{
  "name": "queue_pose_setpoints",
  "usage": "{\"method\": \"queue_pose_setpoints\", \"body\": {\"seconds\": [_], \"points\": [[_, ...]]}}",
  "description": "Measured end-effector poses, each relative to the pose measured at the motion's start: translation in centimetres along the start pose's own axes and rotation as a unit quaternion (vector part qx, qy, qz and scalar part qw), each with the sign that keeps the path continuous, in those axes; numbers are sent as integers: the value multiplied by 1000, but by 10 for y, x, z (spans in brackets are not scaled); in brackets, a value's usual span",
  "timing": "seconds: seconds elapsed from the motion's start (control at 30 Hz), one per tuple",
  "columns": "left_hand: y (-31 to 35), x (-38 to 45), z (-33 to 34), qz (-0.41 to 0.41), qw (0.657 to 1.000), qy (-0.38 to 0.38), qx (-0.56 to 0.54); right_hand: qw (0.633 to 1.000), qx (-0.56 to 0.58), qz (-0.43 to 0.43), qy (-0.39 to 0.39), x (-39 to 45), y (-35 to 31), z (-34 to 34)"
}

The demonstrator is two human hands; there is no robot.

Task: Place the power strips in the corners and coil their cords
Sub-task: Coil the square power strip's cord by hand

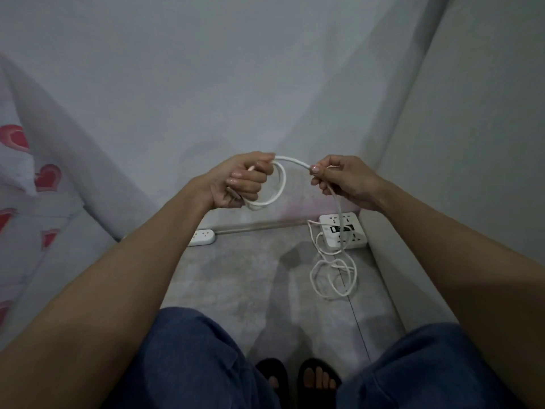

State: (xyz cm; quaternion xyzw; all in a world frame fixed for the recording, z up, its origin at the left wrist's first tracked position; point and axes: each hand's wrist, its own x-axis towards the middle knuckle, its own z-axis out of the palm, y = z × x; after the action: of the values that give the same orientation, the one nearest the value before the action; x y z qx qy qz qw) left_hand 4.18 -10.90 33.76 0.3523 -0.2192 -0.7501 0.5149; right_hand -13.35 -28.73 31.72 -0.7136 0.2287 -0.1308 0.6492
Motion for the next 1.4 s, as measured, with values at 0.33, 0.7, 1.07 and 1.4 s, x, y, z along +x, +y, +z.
{"method": "queue_pose_setpoints", "body": {"seconds": [0.33, 0.7, 1.07, 1.4], "points": [[1, 7, -17, 256, 908, 124, -306, 983, -110, 112, -99, -7, 28, 13], [-13, 53, -16, 341, 800, 354, -343, 836, -512, -51, -192, -7, 18, 34], [-43, 67, -20, 195, 865, 388, 251, 951, -282, -46, -115, -8, 10, 34], [-54, 58, -6, 22, 729, 305, 613, 953, -291, -61, -53, -1, 8, 26]]}}
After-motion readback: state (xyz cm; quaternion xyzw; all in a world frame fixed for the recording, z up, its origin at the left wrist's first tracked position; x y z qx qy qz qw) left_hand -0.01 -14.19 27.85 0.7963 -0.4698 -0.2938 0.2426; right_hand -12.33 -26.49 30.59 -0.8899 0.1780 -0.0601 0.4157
